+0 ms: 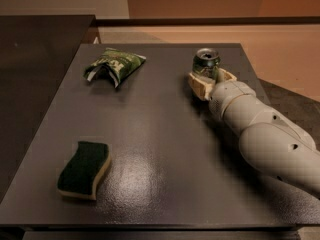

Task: Place green can upright

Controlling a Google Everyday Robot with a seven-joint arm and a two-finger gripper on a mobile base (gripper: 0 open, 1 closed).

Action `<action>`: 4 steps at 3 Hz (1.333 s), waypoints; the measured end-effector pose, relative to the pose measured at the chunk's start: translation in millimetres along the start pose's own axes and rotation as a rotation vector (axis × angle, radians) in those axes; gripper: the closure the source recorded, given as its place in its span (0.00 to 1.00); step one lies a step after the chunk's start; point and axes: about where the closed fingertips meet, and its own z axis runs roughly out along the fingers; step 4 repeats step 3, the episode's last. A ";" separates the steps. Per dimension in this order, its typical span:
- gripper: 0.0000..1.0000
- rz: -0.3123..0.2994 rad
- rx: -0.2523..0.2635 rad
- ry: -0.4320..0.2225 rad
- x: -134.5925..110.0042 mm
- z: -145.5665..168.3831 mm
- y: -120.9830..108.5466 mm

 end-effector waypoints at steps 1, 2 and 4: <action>0.12 -0.004 0.001 0.003 2.8 -0.2 -1.6; 0.00 -0.007 0.002 0.006 5.2 -0.4 -3.1; 0.00 -0.007 0.002 0.006 5.3 -0.4 -3.1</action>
Offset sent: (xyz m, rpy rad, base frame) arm -0.0003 0.0013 0.0024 -0.0020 -0.0038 0.0012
